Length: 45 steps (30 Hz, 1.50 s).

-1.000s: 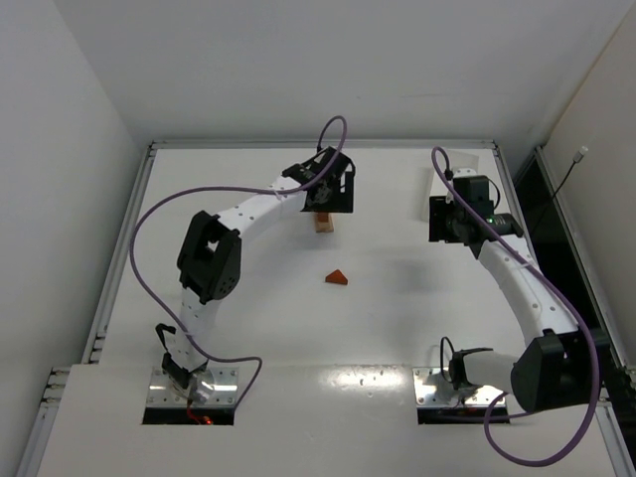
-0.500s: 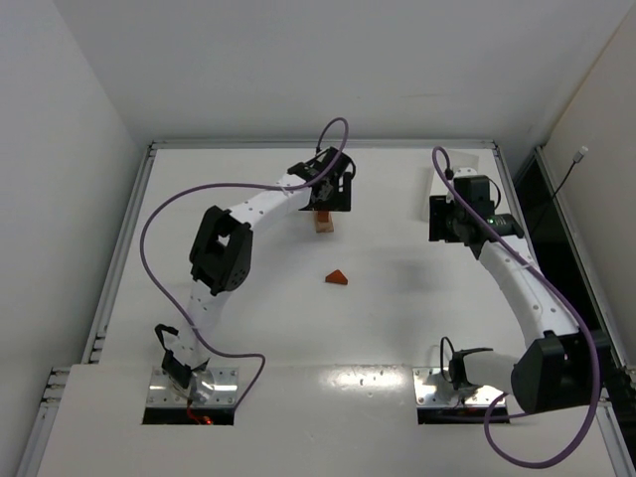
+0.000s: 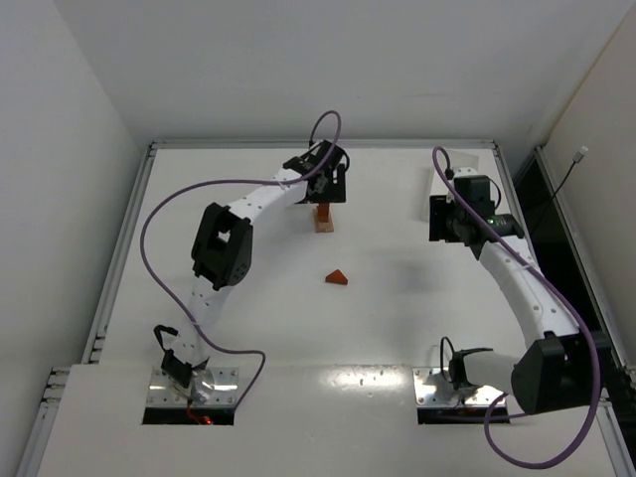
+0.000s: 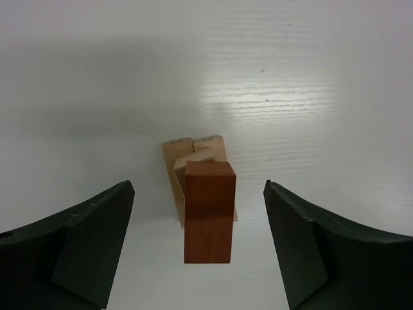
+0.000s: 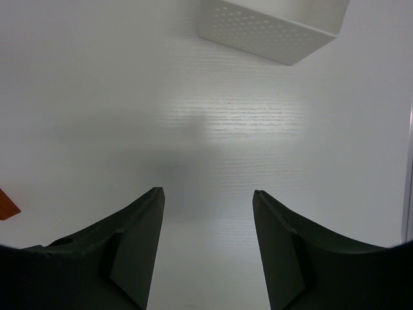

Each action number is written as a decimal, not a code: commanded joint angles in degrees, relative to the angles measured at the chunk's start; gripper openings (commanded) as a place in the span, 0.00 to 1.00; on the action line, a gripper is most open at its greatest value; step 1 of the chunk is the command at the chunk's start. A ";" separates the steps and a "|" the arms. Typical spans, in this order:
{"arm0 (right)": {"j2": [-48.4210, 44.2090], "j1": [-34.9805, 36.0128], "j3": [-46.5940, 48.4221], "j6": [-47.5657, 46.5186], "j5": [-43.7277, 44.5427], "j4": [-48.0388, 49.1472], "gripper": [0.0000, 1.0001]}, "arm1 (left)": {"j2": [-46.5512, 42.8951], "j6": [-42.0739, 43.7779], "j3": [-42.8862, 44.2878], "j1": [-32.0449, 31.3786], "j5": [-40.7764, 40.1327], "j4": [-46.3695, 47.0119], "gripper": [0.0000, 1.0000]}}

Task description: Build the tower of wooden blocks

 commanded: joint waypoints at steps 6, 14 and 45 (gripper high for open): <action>1.26 0.29 3.12 -0.08 -0.59 2.06 0.54 | 2.72 -0.17 2.72 1.20 0.50 0.71 0.80; 1.79 0.29 3.12 -0.08 -0.59 2.06 0.54 | 3.25 -0.70 3.25 1.20 1.64 1.23 0.80; 2.84 0.29 3.65 -0.08 -0.59 2.58 0.54 | 3.79 -1.23 0.52 1.20 4.36 1.23 0.47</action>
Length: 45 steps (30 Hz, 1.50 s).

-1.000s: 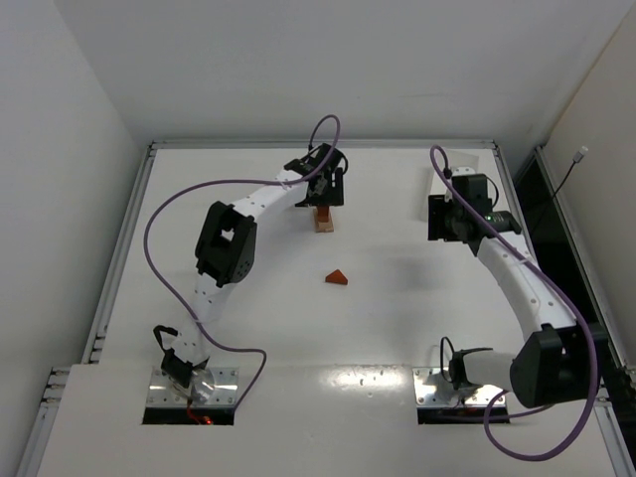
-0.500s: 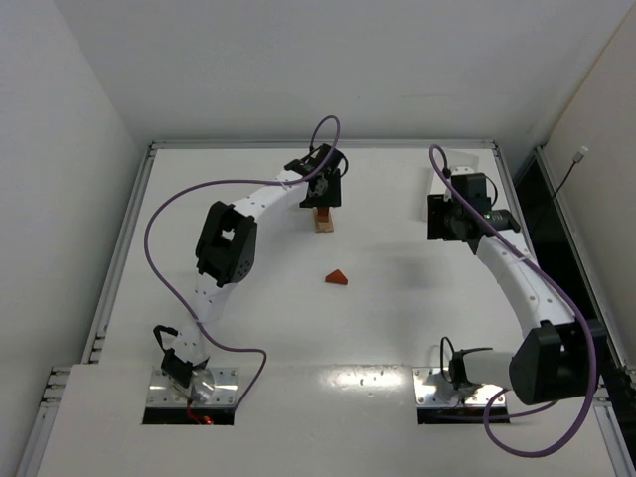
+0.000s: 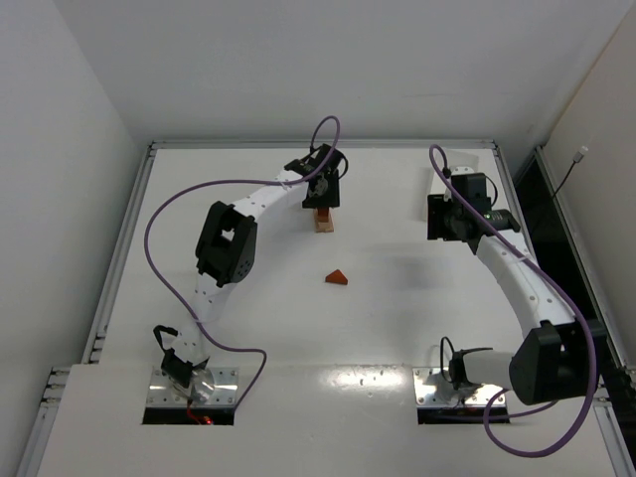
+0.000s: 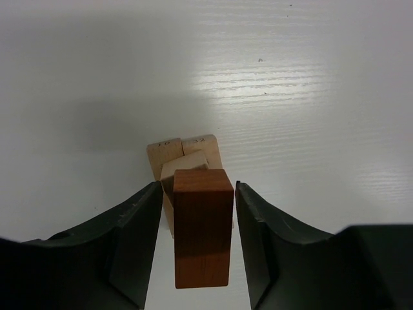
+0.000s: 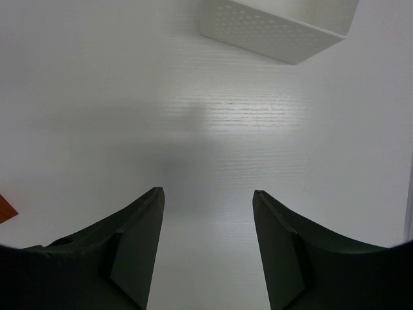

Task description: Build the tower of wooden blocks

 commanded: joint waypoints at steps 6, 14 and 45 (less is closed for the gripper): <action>0.11 0.29 2.64 -0.06 -0.46 2.49 0.54 | 0.46 -0.81 -0.33 0.34 0.63 0.88 0.40; 0.11 0.29 2.12 -0.06 -0.46 2.49 0.54 | -0.07 -1.34 -1.38 0.34 0.63 0.88 0.35; -0.42 0.29 1.06 -1.20 -1.34 3.02 0.53 | -3.05 0.42 -0.33 0.34 3.52 1.50 0.69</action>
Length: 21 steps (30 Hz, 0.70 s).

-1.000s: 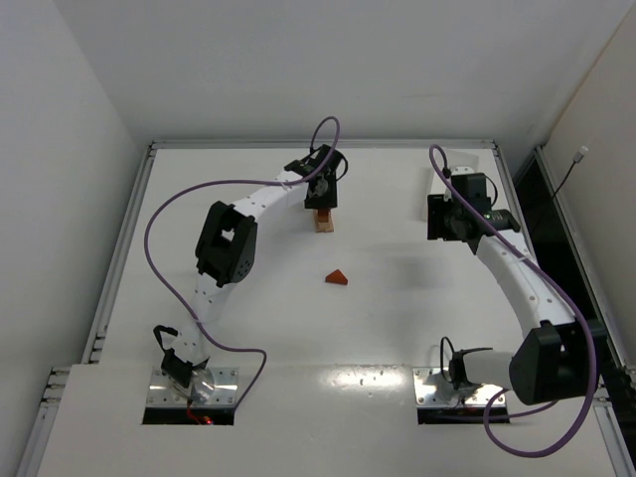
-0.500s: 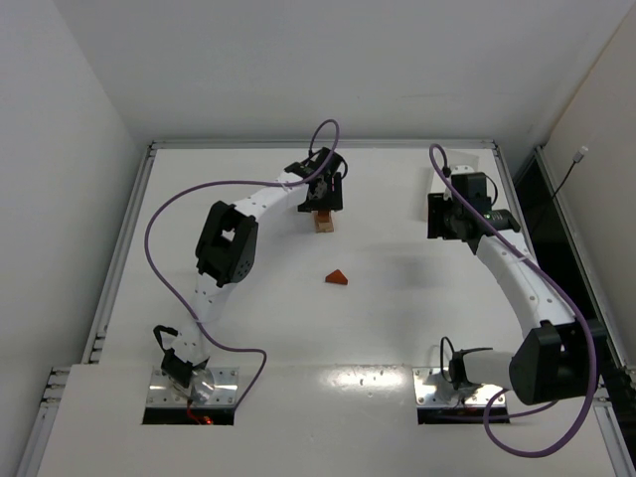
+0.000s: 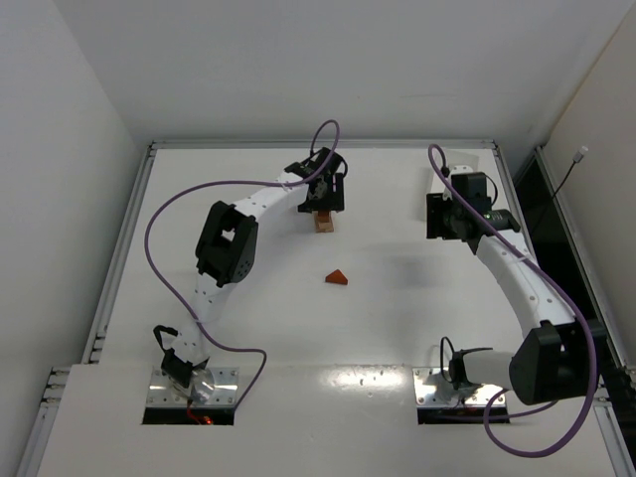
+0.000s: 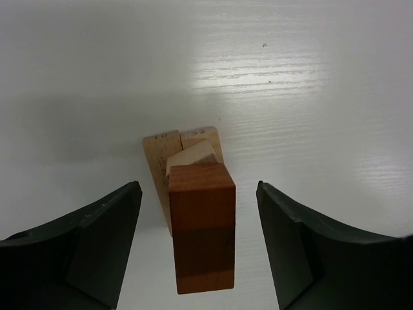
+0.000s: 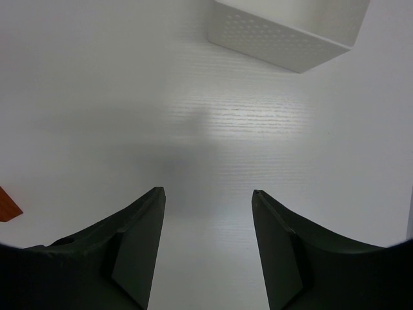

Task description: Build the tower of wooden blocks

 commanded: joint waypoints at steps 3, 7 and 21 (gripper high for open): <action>-0.94 0.29 0.53 -0.35 -0.60 2.54 0.53 | -4.43 1.49 1.55 0.34 3.62 1.48 0.69; -0.94 0.81 -0.08 -0.35 -1.13 3.07 0.56 | -6.63 1.49 1.55 -0.18 2.92 1.48 0.71; -0.94 0.81 -2.71 -4.03 -8.06 6.68 0.72 | -20.34 5.27 -2.13 -3.87 -11.40 0.33 0.75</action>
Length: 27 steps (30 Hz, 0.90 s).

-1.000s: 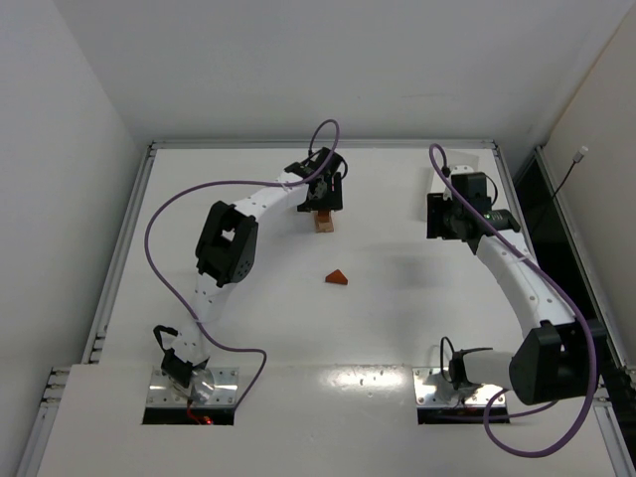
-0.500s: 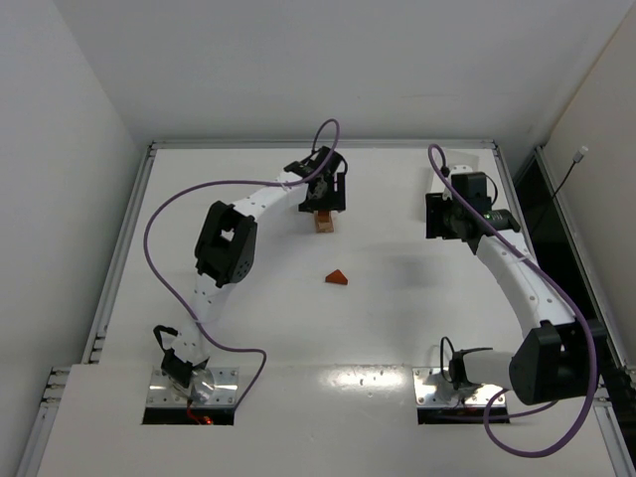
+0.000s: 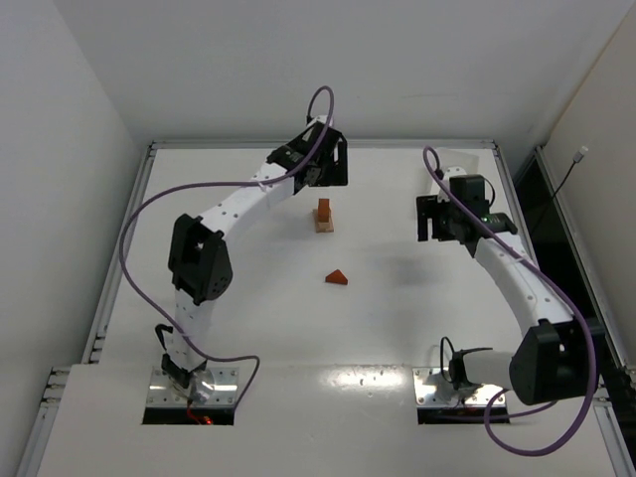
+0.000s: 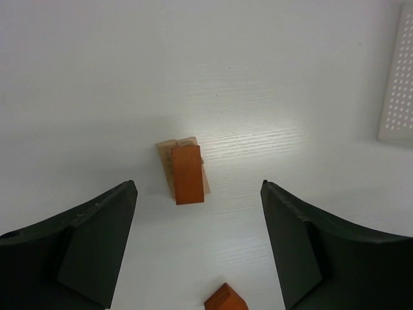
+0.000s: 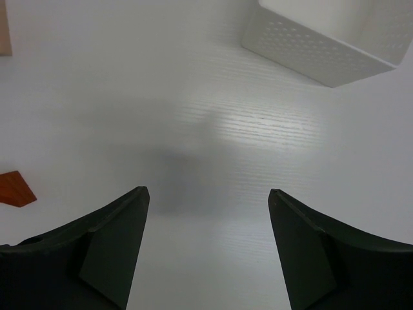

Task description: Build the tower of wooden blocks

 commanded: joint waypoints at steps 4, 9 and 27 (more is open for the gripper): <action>-0.92 3.75 -0.55 -6.85 -12.70 3.24 0.72 | -16.31 0.32 -8.94 2.51 -9.94 1.92 0.81; -0.75 14.64 -1.61 -16.96 -16.69 4.03 0.71 | -23.19 0.30 -19.49 14.37 -11.26 1.92 0.88; 17.97 22.56 3.14 -16.44 -38.75 6.40 0.53 | -30.40 2.67 -35.93 37.25 2.88 0.51 0.89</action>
